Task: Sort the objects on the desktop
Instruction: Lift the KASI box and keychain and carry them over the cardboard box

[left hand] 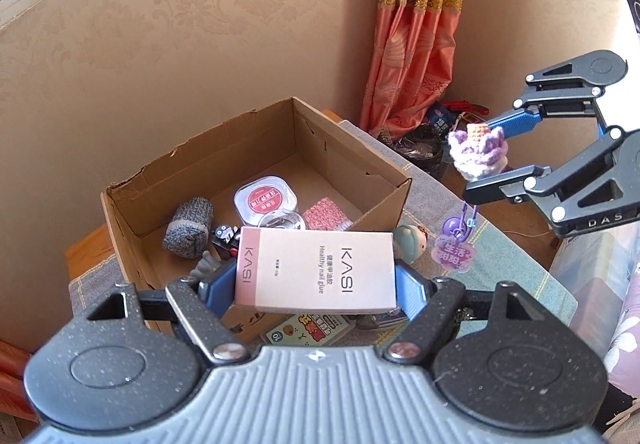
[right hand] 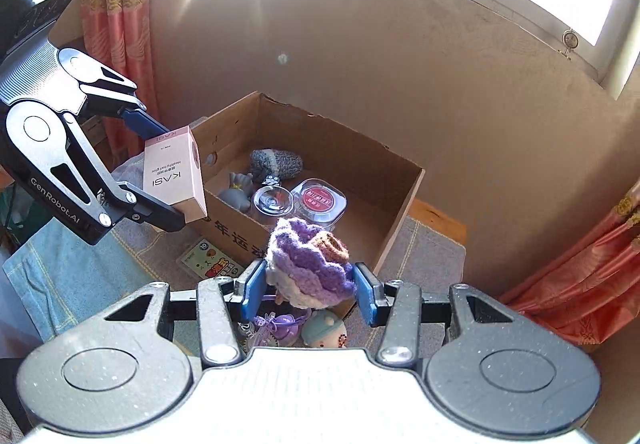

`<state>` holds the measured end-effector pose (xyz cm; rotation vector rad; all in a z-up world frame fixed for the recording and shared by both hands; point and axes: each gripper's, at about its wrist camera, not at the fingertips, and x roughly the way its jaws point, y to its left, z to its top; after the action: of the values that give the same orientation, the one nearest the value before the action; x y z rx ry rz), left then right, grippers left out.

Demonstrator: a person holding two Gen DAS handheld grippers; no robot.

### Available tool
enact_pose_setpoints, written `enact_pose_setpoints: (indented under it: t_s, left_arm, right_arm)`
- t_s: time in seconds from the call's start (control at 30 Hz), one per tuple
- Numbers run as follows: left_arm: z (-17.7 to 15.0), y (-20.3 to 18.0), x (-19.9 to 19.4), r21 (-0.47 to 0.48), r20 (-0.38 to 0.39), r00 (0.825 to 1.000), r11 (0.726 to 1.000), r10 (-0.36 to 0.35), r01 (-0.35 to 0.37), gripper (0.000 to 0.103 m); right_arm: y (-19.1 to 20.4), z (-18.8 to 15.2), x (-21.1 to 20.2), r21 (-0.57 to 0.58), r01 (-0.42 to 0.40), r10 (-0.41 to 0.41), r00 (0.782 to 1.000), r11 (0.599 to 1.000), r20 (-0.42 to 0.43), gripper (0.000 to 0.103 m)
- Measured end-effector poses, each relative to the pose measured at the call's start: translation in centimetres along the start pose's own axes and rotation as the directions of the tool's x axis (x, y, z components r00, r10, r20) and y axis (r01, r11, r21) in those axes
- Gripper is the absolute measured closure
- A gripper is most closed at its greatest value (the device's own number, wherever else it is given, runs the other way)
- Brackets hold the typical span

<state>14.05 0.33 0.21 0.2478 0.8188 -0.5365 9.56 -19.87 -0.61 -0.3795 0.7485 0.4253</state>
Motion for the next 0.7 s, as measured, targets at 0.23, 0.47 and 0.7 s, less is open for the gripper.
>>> enact_pose_setpoints:
  t_s: [0.23,0.47,0.7]
  left_arm:
    - [2.3,2.3,0.9,-0.008,0.002,0.999,0.999,0.046,-0.046,0.024]
    - [3.3,4.4,2.1,0.003,-0.029,0.995,0.995,0.099,-0.099,0.024]
    - [3.3,5.5,3.0,-0.006,-0.051,0.992,0.993,0.115,-0.115,0.024]
  right_arm:
    - [-1.3,2.5,1.5,-0.035,0.020,-0.020,1.000,0.999,0.000,0.051]
    - [-2.9,4.8,3.2,-0.030,0.027,-0.027,1.000,0.999,0.002,0.051]
    - [-3.9,6.7,5.1,-0.036,0.038,-0.038,0.999,0.999,-0.015,0.051]
